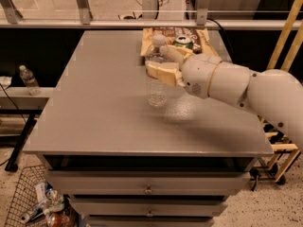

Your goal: Place water bottle upright

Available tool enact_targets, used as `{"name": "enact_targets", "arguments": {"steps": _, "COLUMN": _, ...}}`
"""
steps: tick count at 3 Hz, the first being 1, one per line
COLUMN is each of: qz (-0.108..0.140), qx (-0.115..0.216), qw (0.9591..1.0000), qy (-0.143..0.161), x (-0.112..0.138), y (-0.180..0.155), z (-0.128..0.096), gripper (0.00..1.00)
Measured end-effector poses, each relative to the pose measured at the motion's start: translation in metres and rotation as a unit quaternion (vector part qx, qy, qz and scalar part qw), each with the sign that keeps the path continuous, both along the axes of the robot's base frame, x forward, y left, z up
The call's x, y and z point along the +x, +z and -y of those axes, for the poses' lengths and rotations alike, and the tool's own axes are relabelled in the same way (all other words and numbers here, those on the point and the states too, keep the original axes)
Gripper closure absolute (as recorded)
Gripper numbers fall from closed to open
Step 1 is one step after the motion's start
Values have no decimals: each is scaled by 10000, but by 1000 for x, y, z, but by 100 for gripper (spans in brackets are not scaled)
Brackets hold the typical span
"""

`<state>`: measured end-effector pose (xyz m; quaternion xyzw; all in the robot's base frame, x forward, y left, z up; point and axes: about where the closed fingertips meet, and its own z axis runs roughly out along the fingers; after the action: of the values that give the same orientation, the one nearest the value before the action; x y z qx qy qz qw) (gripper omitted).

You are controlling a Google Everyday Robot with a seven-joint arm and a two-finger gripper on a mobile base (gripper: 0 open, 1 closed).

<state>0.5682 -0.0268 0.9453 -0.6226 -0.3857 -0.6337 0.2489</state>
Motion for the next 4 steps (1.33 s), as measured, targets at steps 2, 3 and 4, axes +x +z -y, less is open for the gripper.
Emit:
{"name": "enact_targets", "arguments": {"steps": 2, "qz": -1, "qx": 1, "qw": 10000, "qy": 1, "x": 0, "y": 1, "z": 0, "gripper": 36}}
{"name": "enact_targets", "arguments": {"steps": 3, "qz": -2, "qx": 1, "qw": 10000, "qy": 2, "x": 0, "y": 1, "z": 0, "gripper": 12}}
{"name": "enact_targets", "arguments": {"steps": 4, "qz": -14, "qx": 9, "qw": 10000, "qy": 16, "x": 0, "y": 1, "z": -2, "gripper": 0}}
